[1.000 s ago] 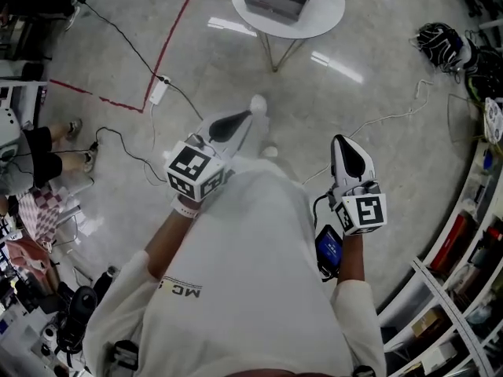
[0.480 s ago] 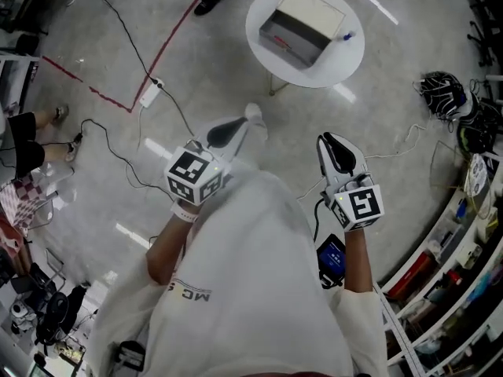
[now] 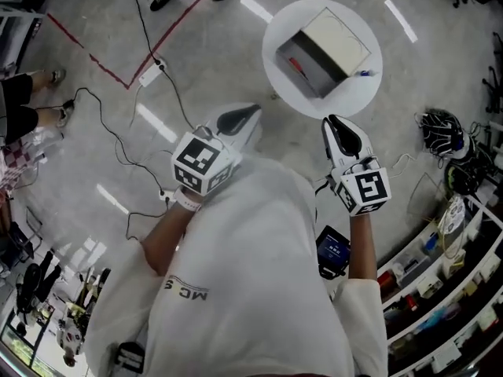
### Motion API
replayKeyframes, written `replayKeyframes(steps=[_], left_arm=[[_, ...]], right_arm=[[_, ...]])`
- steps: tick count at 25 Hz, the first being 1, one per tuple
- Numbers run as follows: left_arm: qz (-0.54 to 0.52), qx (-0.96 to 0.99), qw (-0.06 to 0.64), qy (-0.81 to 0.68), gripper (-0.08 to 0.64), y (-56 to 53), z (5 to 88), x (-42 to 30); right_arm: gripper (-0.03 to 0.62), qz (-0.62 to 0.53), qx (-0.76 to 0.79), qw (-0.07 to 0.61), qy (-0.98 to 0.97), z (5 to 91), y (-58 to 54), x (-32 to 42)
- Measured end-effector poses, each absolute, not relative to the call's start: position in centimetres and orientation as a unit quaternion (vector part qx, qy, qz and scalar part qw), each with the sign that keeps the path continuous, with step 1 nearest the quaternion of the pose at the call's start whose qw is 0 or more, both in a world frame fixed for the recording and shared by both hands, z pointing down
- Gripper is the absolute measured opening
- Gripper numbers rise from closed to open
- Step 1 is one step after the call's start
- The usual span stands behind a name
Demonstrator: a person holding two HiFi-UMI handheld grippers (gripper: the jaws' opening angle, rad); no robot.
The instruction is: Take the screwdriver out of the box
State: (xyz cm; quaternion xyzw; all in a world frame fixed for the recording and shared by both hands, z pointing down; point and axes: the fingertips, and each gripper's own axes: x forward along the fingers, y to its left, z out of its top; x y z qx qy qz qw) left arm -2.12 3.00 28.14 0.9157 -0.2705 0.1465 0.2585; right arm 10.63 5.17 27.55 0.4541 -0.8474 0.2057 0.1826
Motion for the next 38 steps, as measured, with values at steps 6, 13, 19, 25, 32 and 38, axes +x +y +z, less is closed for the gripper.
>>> replayKeyframes(steps=[6,13,19,25,32,38], left_arm=[[0.145,0.9,0.271,-0.31,0.002,0.1,29.9,-1.8],[0.155,0.88,0.286,-0.346,0.002,-2.3,33.4,-1.2],[0.163,0.86,0.314,-0.369,0.002,-3.8,38.9,-1.3],[0.165,0.843,0.34,-0.383,0.002,-4.2,44.1,-0.1],[0.182,0.838,0.339,-0.387,0.0,-4.5,48.4,0.9],[0.188,0.827,0.368,-0.382,0.0,-4.9,52.2,1.5]], right_arm=[[0.041,0.216,0.405,0.2,-0.866,30.3,0.3,10.3],[0.041,0.235,0.354,0.239,-0.873,36.4,-4.3,10.7],[0.041,0.26,0.319,0.269,-0.871,43.3,-7.7,10.3],[0.061,0.287,0.295,0.293,-0.863,49.8,-9.7,10.8],[0.061,0.323,0.274,0.311,-0.851,55.7,-11.5,10.7],[0.062,0.342,0.255,0.332,-0.841,60.0,-13.1,10.4]])
